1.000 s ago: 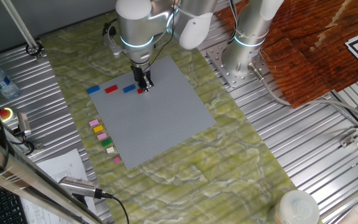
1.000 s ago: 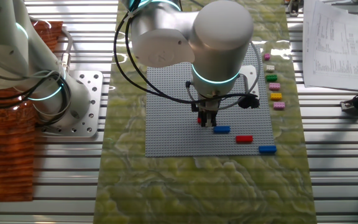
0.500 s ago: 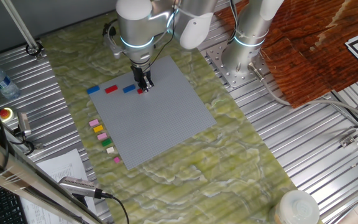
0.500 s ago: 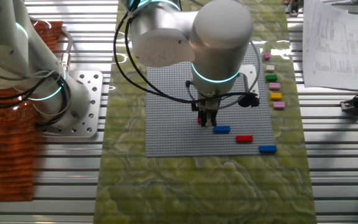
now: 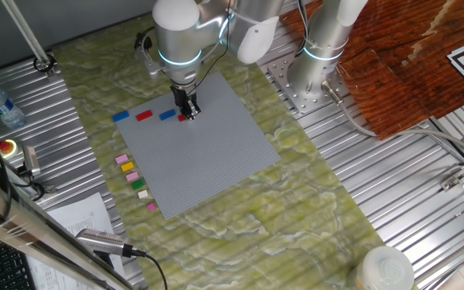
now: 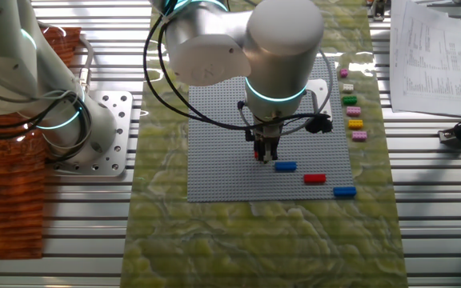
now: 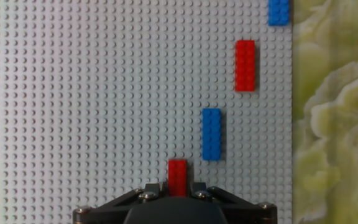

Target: Stack small Lego blocks randomly, one at a time

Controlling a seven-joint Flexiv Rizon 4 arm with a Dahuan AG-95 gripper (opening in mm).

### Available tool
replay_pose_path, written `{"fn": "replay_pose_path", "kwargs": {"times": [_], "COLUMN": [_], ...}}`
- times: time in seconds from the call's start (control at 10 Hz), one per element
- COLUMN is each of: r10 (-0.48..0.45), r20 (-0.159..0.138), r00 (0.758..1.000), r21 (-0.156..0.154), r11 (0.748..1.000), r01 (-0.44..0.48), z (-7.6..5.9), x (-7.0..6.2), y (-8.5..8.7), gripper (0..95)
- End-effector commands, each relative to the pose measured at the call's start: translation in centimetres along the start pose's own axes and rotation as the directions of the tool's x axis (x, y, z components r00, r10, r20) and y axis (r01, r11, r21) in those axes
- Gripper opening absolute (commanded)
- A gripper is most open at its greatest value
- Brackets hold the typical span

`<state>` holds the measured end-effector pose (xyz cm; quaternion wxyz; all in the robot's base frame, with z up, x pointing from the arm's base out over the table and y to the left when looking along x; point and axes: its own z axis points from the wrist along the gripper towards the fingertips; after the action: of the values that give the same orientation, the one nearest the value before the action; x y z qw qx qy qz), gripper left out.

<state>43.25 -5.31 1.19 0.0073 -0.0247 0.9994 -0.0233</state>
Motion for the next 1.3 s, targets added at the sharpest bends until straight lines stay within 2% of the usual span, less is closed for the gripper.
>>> {"fn": "replay_pose_path", "kwargs": {"times": [0.1,0.3,0.4,0.6,0.9,1.3], "r10": [-0.008,-0.016,-0.020,-0.025,-0.022,-0.024], "r20": [-0.002,-0.003,0.000,-0.002,0.007,-0.004], "r00": [1.000,1.000,1.000,1.000,1.000,1.000], "r21": [-0.003,-0.003,-0.002,0.000,0.001,0.000], "r11": [1.000,1.000,1.000,1.000,1.000,1.000], "r01": [0.008,0.016,0.020,0.025,0.022,0.024], "z": [-2.1,-2.9,-3.1,-2.9,-1.6,-1.4], "x": [0.5,0.7,0.8,0.8,0.5,0.5], "y": [0.3,0.4,0.3,0.1,-0.2,-0.2], "gripper": [19.0,19.0,0.0,0.0,0.0,0.0]}}
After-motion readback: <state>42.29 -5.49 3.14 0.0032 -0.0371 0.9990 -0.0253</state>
